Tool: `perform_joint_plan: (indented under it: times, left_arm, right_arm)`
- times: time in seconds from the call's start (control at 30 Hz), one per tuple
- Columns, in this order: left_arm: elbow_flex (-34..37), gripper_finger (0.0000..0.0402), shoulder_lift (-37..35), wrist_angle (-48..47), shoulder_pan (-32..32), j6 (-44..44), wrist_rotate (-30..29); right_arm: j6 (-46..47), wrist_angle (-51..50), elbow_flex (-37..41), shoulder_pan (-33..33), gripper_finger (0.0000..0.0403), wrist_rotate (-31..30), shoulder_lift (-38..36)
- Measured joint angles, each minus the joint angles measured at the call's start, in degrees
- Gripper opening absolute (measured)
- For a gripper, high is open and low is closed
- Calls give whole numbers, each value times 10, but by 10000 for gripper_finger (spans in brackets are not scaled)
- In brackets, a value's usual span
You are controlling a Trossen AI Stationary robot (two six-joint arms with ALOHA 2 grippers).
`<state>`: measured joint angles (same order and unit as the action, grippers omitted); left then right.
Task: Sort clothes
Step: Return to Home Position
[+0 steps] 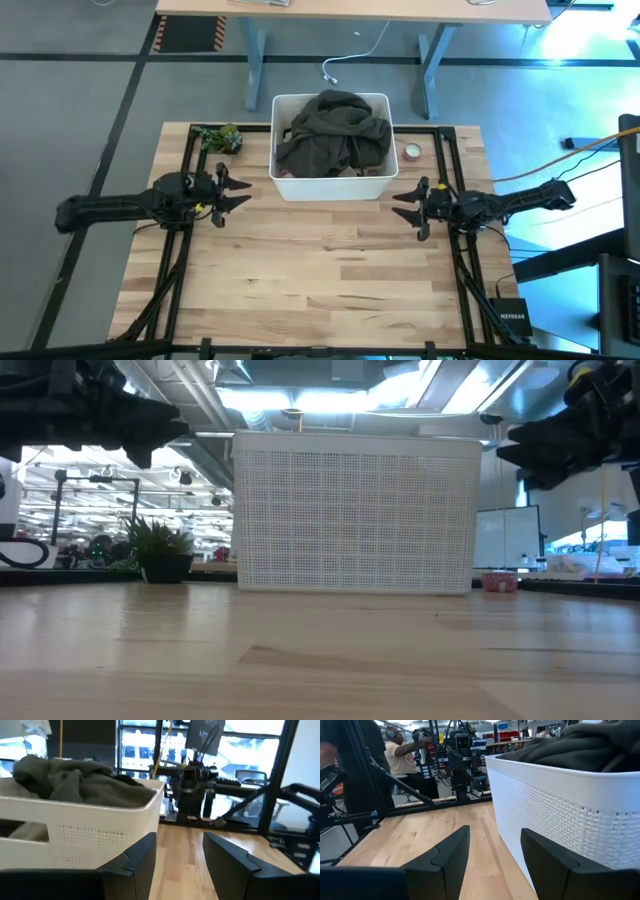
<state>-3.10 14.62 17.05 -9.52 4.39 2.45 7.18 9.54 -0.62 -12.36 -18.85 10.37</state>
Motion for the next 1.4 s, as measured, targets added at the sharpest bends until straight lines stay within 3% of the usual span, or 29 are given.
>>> perform_joint_plan:
  times: [0.37,0.53,0.97,1.27,1.4]
  left_arm:
    - [0,157,-51,-63,-16,15,61]
    - [7,157,-63,-67,-17,1,61]
    - [26,157,-120,-146,-28,22,32]
    - [26,157,-114,-155,-28,27,26]
    - [26,157,-114,-155,-28,27,26]
  right_arm:
    - [-15,-67,0,0,193,4,-105]
    - [-25,-66,0,0,193,-30,-99]
    - [-29,-66,0,0,193,-30,-97]
    - [-29,-66,0,0,193,-31,-97]
    - [-7,-60,0,0,193,-142,-91]
